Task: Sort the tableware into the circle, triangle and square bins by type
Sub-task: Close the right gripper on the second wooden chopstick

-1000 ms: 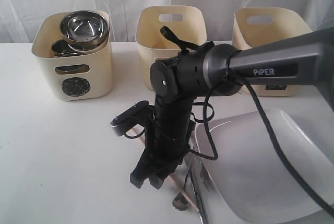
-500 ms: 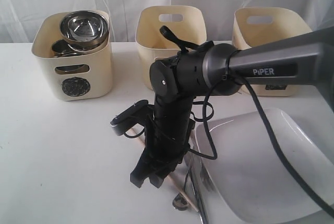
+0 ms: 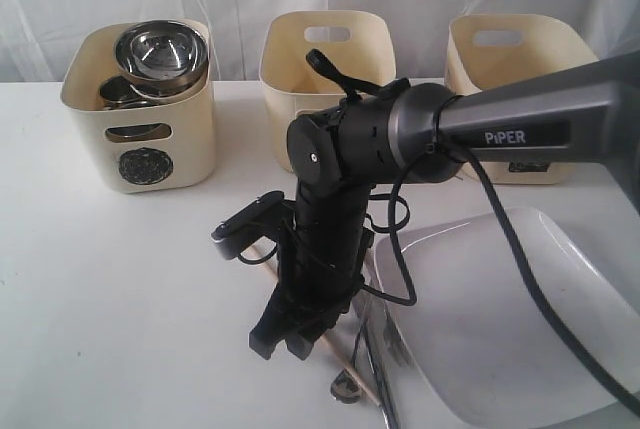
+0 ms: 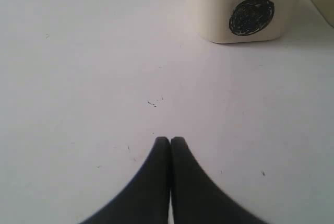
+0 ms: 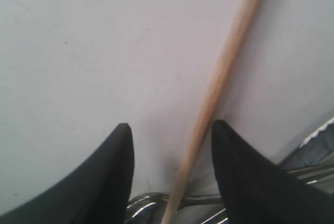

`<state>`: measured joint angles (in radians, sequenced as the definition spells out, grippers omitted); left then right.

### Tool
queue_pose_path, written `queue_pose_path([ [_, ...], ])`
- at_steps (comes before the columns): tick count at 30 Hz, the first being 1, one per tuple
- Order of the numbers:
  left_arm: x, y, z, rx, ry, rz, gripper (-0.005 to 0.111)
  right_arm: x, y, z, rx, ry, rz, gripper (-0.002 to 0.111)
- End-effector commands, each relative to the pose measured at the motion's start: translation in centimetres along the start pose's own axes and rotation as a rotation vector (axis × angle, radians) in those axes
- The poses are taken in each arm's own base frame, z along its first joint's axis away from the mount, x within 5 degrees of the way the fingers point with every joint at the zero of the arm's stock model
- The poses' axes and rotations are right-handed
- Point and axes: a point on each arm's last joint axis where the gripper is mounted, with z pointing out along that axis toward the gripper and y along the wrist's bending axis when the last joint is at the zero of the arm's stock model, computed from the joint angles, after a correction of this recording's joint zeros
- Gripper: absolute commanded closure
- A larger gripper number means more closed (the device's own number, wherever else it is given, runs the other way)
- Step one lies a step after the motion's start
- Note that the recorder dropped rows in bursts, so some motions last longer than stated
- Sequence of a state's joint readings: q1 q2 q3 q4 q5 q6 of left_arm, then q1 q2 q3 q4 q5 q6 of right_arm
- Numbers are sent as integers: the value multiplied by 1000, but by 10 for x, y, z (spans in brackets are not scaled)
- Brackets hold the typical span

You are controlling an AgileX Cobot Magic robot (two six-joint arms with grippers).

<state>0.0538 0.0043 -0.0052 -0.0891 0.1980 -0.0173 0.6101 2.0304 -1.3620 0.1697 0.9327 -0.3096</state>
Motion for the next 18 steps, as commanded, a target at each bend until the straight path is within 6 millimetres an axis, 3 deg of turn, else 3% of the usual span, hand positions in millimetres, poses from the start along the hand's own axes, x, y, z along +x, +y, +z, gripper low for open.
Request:
queue_pose_path([
  [1,1,0,0,-1,-4,-10,107,0,0,-1,10,1,-11,63],
  [18,1,0,0,-1,-4,-10,107,0,-3,10,16,21,12,64],
])
